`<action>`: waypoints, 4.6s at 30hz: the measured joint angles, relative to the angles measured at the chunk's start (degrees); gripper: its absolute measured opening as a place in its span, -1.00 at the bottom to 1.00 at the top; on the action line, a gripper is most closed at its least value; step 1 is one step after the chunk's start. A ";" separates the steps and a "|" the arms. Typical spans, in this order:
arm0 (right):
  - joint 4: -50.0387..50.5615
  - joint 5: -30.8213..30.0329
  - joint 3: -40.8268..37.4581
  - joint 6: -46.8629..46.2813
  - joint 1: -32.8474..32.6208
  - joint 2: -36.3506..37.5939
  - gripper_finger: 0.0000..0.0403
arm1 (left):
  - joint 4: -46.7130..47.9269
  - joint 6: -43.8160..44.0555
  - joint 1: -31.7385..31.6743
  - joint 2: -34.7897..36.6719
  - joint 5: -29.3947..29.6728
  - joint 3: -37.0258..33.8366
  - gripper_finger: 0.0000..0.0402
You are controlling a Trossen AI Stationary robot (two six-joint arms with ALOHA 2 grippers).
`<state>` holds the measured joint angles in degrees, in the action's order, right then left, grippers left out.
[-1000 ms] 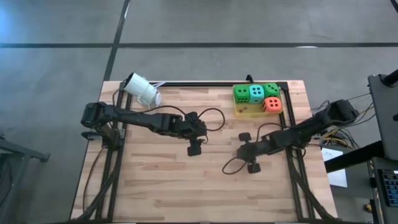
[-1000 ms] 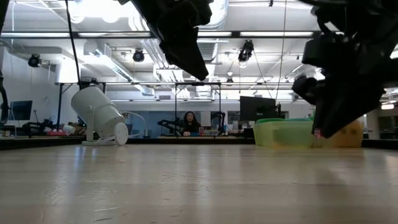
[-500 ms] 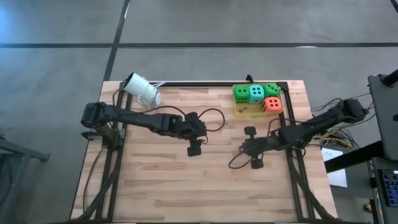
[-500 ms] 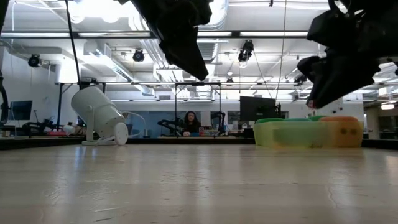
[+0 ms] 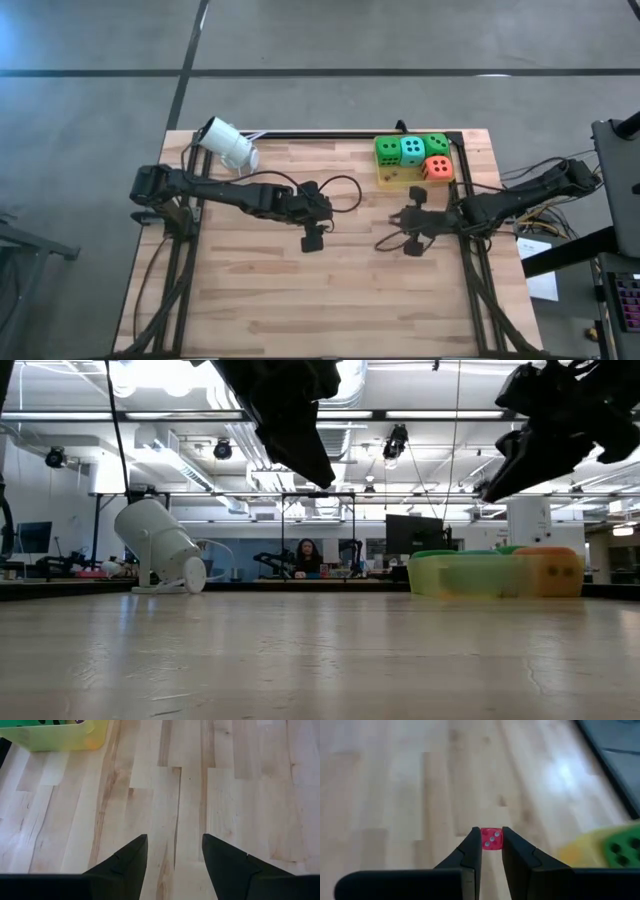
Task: Pick & Place Dice
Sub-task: Put the small red dice into the yellow bin, then return to Home Position
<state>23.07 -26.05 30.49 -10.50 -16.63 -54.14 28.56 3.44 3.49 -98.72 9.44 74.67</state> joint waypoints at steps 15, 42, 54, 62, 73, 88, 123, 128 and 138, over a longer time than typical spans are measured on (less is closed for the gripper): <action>1.20 -1.28 -0.16 -3.59 21.03 2.37 -0.76 | -0.22 -0.04 0.00 0.00 0.01 0.00 -0.05; -8.47 12.63 -0.16 5.24 51.68 -10.27 -0.72 | -0.48 -0.22 0.00 0.00 0.00 0.00 -0.04; -15.17 12.60 -0.16 4.22 53.47 -17.23 -0.70 | -0.48 -0.22 0.00 0.00 0.01 0.00 -0.03; -16.18 12.53 1.31 4.24 53.47 -19.64 -0.40 | -0.48 -0.20 -0.04 0.00 -0.01 0.00 -0.03; -14.48 12.49 4.60 0.14 53.54 -23.81 0.04 | -0.48 -0.20 -0.02 0.00 0.01 0.00 -0.03; -1.49 12.88 9.48 0.64 51.46 -17.53 0.00 | -0.46 3.85 0.00 0.01 -0.01 0.00 -0.02; -1.44 7.92 6.90 4.09 1.82 14.65 -0.96 | -11.67 -3.52 0.07 24.37 5.95 -15.76 -0.98; -4.78 8.06 3.62 4.31 -3.02 18.70 -0.96 | -21.26 -3.48 0.10 36.33 2.46 -28.11 -0.98; -10.66 8.03 -3.50 4.73 -6.50 28.51 -0.96 | -28.12 -1.93 0.36 58.65 0.37 -45.04 -0.98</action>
<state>12.41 -18.02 26.99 -5.77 -23.14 -25.64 0.43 1.51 3.85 -40.06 9.81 29.63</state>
